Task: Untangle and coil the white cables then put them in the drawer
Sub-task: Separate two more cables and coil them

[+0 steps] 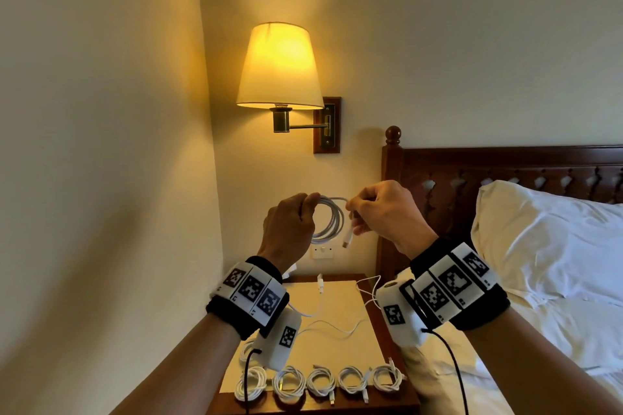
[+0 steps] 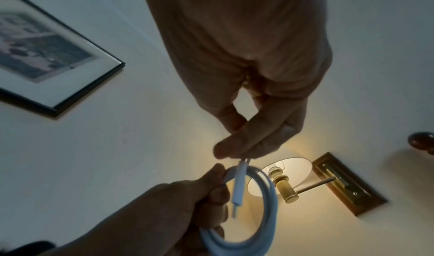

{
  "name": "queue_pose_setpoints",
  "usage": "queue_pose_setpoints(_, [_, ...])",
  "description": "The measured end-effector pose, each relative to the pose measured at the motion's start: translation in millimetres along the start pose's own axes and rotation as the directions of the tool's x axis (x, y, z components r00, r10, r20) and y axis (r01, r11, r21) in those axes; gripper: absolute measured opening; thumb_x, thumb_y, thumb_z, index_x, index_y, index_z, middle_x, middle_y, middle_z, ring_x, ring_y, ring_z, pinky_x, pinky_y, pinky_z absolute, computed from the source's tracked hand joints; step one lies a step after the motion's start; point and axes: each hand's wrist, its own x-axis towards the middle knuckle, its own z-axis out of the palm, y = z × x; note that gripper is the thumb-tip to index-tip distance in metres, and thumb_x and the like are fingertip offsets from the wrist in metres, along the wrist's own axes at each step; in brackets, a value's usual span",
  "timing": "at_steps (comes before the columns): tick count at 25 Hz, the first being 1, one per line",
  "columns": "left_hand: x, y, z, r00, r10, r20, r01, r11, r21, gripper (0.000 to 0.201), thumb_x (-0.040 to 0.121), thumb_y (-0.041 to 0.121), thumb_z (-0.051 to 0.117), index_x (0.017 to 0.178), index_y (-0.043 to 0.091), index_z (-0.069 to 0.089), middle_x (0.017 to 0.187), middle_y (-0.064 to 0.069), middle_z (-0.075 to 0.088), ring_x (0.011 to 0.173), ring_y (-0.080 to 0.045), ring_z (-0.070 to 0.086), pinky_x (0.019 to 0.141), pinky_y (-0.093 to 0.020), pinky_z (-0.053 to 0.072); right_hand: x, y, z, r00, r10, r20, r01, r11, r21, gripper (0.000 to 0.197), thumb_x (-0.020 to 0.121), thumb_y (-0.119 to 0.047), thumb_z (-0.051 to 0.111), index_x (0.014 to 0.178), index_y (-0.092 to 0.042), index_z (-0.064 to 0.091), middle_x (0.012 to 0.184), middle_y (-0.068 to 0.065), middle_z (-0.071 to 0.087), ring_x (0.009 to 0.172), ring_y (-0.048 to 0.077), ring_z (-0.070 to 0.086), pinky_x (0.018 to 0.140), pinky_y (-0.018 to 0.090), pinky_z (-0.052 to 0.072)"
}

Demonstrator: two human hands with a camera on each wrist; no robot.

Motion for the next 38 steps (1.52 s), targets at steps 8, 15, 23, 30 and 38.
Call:
queue_pose_setpoints(8, [-2.9, 11.4, -1.7, 0.988, -0.145, 0.056, 0.155, 0.939, -0.307, 0.038, 0.102, 0.035, 0.039, 0.07, 0.023, 0.056, 0.055, 0.005, 0.043, 0.053, -0.014, 0.036, 0.056, -0.031, 0.03, -17.7, 14.7, 35.2, 0.943, -0.274, -0.188, 0.277, 0.961, -0.012, 0.008, 0.085, -0.01, 0.073, 0.084, -0.009, 0.065, 0.083, 0.004, 0.066, 0.062, 0.009, 0.066, 0.059, 0.016, 0.054])
queue_pose_setpoints(15, [-5.9, 27.2, -11.9, 0.918, -0.264, 0.297, 0.39, 0.736, -0.553, 0.042, 0.101, 0.042, 0.04, 0.068, 0.017, 0.049, 0.055, 0.005, 0.036, 0.047, -0.009, 0.031, 0.047, -0.023, 0.029, 2.2, 33.7, 30.3, 0.819, -0.492, -0.294, 0.4, 0.858, -0.32, 0.03, 0.079, -0.021, 0.076, 0.089, -0.018, 0.048, 0.086, -0.008, 0.049, 0.072, 0.005, 0.046, 0.062, 0.014, 0.039])
queue_pose_setpoints(23, [-5.2, 17.0, -19.1, 0.935, -0.256, 0.245, 0.348, 0.792, -0.501, 0.044, 0.099, 0.044, 0.042, 0.064, 0.019, 0.05, 0.057, 0.002, 0.034, 0.051, -0.011, 0.03, 0.052, -0.027, 0.029, -3.4, 25.1, 29.0, 0.916, -0.371, 0.153, 0.391, 0.911, -0.13, 0.029, 0.098, -0.038, 0.052, 0.114, -0.015, 0.047, 0.072, -0.004, 0.054, 0.058, 0.003, 0.048, 0.058, 0.016, 0.043])
queue_pose_setpoints(30, [-6.5, 10.1, -13.3, 0.926, -0.335, 0.172, 0.374, 0.77, -0.516, 0.042, 0.098, 0.042, 0.046, 0.065, 0.016, 0.053, 0.053, 0.003, 0.034, 0.05, -0.011, 0.027, 0.049, -0.027, 0.025, -0.3, 30.4, 32.0, 0.957, -0.089, 0.278, 0.024, 0.973, 0.23, 0.023, 0.102, -0.023, 0.042, 0.091, -0.014, 0.06, 0.064, -0.006, 0.044, 0.06, 0.009, 0.038, 0.061, 0.024, 0.035])
queue_pose_setpoints(38, [-5.6, -0.4, -12.5, 0.953, -0.23, 0.196, 0.301, 0.796, -0.526, 0.045, 0.097, 0.046, 0.046, 0.068, 0.016, 0.06, 0.059, -0.001, 0.045, 0.052, -0.013, 0.032, 0.049, -0.025, 0.028, -11.4, 20.5, 36.6, 0.935, -0.041, 0.353, -0.23, 0.688, 0.688, 0.035, 0.106, -0.031, 0.029, 0.091, -0.012, 0.055, 0.064, -0.005, 0.04, 0.056, 0.01, 0.029, 0.056, 0.025, 0.025])
